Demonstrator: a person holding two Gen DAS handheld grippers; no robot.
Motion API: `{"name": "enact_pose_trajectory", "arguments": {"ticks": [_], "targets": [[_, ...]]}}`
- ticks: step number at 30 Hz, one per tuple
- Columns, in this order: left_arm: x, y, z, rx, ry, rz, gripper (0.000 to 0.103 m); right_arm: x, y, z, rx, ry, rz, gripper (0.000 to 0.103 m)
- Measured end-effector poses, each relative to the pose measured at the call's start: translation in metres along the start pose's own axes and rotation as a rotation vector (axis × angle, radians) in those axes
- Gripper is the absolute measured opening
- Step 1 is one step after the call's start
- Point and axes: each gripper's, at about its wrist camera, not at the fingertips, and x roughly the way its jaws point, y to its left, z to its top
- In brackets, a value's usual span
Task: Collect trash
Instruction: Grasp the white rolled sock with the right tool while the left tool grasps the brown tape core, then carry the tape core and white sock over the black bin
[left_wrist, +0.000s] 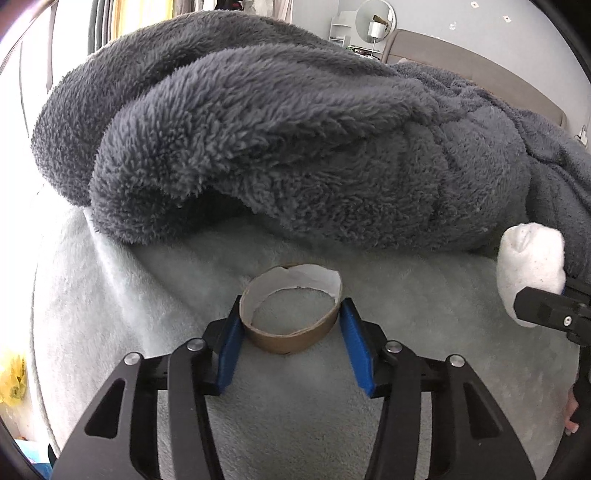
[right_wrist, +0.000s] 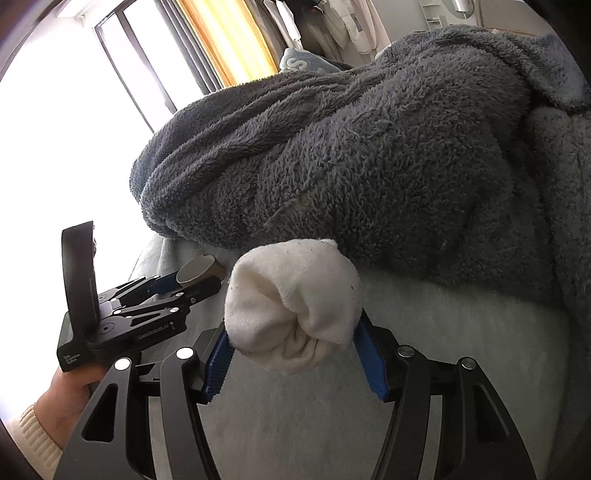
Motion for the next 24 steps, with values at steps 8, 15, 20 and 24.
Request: {"name": "enact_pose_trajectory", "arguments": {"ticks": [8, 15, 20, 24], "targets": [[-0.022, -0.014, -0.003, 0.005, -0.076, 0.018, 0.053, -0.003, 0.016, 0.000, 0.046, -0.008, 0.021, 0.061], [-0.047, -0.020, -0.016, 0.027, -0.098, 0.013, 0.053, -0.011, 0.041, -0.008, 0.029, -0.005, 0.027, 0.061], [-0.067, -0.016, -0.031, 0.041, -0.099, 0.013, 0.053, -0.014, 0.062, -0.018, -0.005, 0.013, 0.008, 0.061], [-0.078, -0.010, -0.041, 0.029, -0.100, 0.023, 0.053, -0.018, 0.072, -0.021, -0.004, 0.012, 0.013, 0.061]]}}
